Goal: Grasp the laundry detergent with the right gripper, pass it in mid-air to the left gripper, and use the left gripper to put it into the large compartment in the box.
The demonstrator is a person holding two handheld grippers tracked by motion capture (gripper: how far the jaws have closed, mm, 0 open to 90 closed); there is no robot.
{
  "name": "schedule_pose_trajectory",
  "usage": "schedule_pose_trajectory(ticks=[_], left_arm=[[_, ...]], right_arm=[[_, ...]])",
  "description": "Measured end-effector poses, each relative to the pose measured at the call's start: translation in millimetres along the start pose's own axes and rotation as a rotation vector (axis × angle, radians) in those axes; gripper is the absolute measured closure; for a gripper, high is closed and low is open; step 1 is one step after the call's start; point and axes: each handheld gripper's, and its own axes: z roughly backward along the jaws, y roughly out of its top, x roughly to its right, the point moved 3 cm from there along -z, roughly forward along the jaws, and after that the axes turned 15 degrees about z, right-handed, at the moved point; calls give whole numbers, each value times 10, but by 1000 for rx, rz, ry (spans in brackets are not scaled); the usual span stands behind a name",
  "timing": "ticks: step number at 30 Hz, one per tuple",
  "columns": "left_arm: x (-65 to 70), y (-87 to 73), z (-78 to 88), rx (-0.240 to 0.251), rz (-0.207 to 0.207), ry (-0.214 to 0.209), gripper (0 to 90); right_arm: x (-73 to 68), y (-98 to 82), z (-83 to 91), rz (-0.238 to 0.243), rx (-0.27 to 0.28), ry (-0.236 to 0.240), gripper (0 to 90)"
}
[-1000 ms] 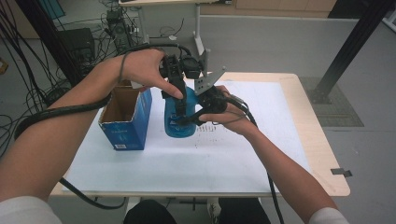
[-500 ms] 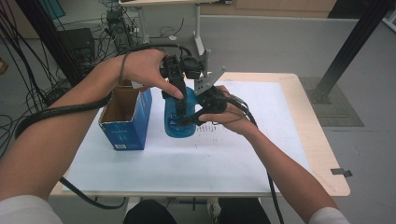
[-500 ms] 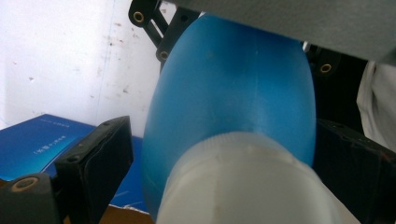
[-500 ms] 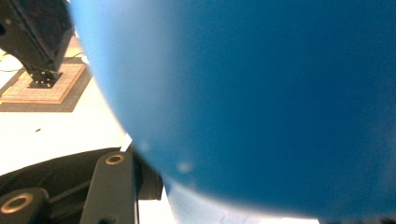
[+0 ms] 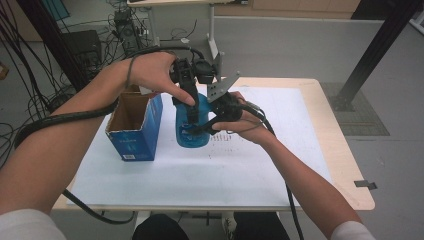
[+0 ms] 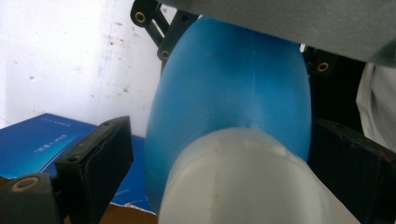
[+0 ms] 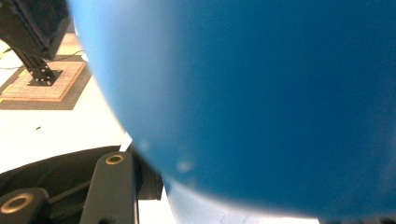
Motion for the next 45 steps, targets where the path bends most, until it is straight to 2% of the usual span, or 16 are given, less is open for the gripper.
schedule_pose_trajectory(ticks=[37,45], left_arm=[[34,11,35,2,-12,7,99],[34,21,9,3,-17,10,145]], right_arm=[[-8,16,28,9,5,-13,443],[-25,14,34,-3,3,-6,443]])
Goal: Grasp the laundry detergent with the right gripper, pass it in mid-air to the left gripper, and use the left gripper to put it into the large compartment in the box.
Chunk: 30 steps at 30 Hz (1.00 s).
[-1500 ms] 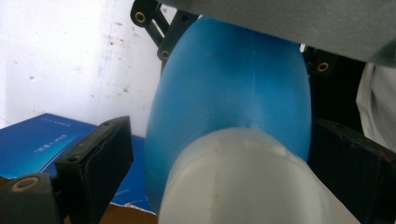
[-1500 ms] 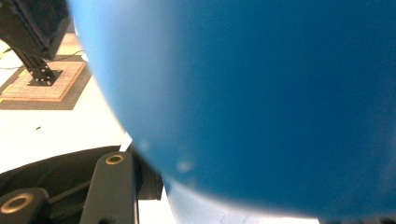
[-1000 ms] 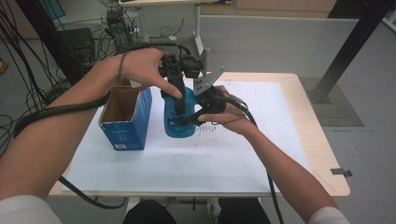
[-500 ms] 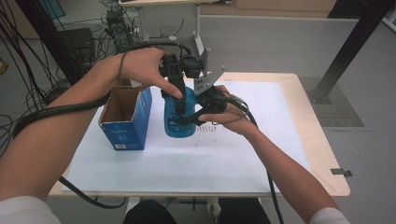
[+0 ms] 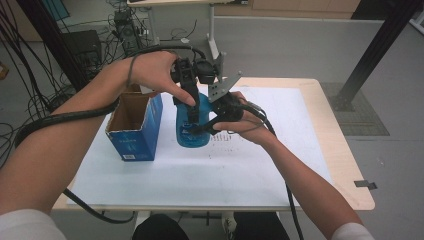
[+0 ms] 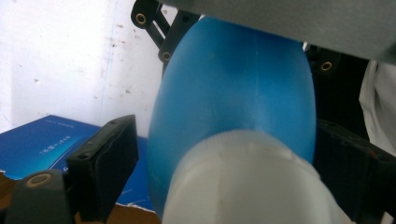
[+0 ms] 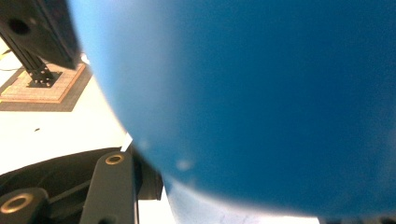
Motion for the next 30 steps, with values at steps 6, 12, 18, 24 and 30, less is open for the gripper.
schedule_pose_trajectory(ticks=[6,12,18,24,30], left_arm=[[7,12,-11,-2,-4,-3,278],[14,13,-5,-1,-16,-6,363],[15,13,-6,1,-19,-5,368],[20,3,-30,-15,-18,-3,370],[16,-17,-45,-22,-12,-6,371]], right_arm=[[-25,3,15,-23,-15,2,443],[6,-5,14,19,3,-7,443],[-13,-3,25,1,1,4,443],[4,-10,-3,31,-2,-7,442],[3,-10,-34,41,-1,0,441]])
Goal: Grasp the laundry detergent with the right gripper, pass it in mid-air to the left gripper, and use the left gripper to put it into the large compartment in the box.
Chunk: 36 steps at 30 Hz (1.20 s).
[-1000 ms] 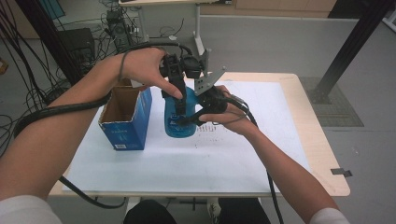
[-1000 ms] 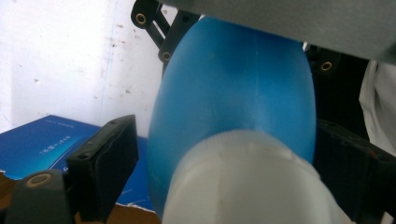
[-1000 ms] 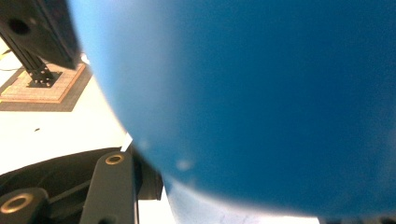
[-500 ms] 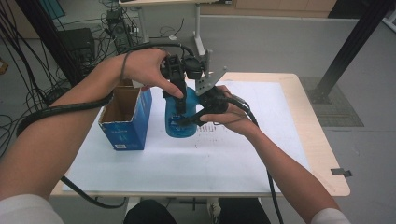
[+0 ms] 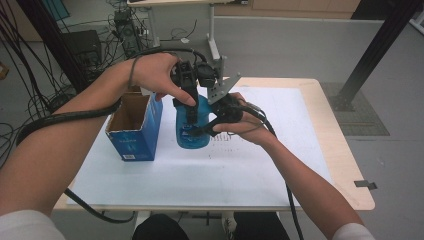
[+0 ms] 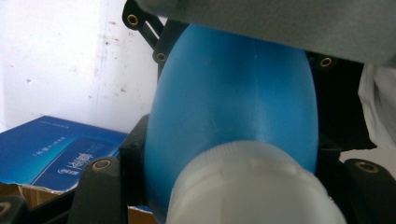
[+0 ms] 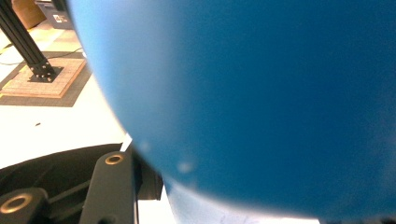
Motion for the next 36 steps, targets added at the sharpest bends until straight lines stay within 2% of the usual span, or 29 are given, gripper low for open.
schedule_pose_trajectory(ticks=[10,29,36], left_arm=[[-4,-5,-14,5,-2,0,373],[-9,4,-51,-21,15,-6,375],[-9,5,-47,-18,21,-5,375]], right_arm=[[13,-7,-17,15,2,4,440],[3,-30,-46,4,-2,27,438],[10,-37,-53,10,12,28,436]])
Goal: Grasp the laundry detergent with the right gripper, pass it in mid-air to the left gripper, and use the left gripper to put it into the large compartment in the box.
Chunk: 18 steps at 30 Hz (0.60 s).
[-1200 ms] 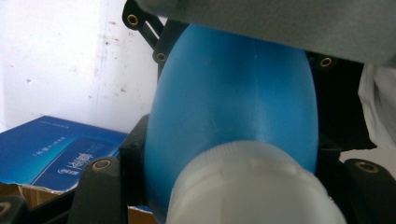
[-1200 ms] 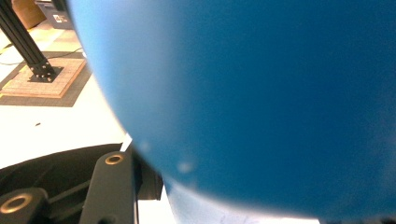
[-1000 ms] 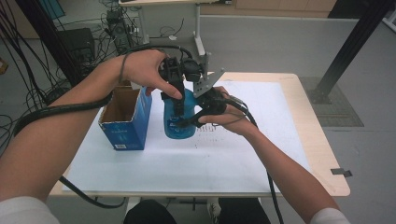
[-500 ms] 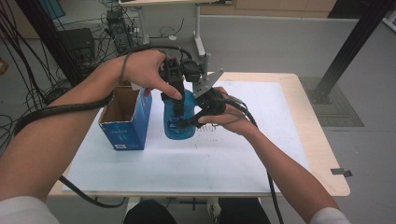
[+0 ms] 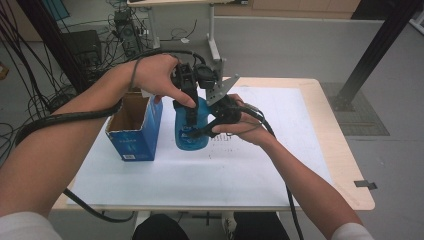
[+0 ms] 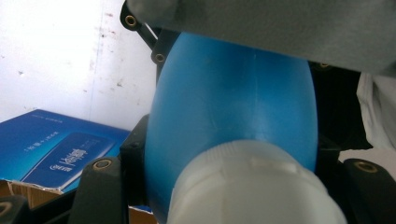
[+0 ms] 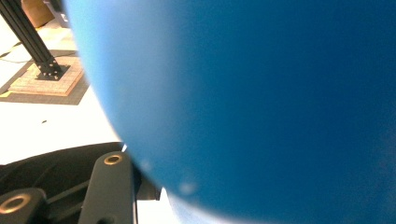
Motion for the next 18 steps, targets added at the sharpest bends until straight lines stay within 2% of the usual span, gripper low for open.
schedule_pose_trajectory(ticks=[10,15,18], left_arm=[[-5,20,5,-4,5,-2,375],[-5,31,6,-4,3,-1,375],[-6,38,1,-4,4,0,375]], right_arm=[[2,-5,11,-8,12,8,434],[15,-19,19,3,9,3,433],[7,-17,22,-8,14,8,433]])
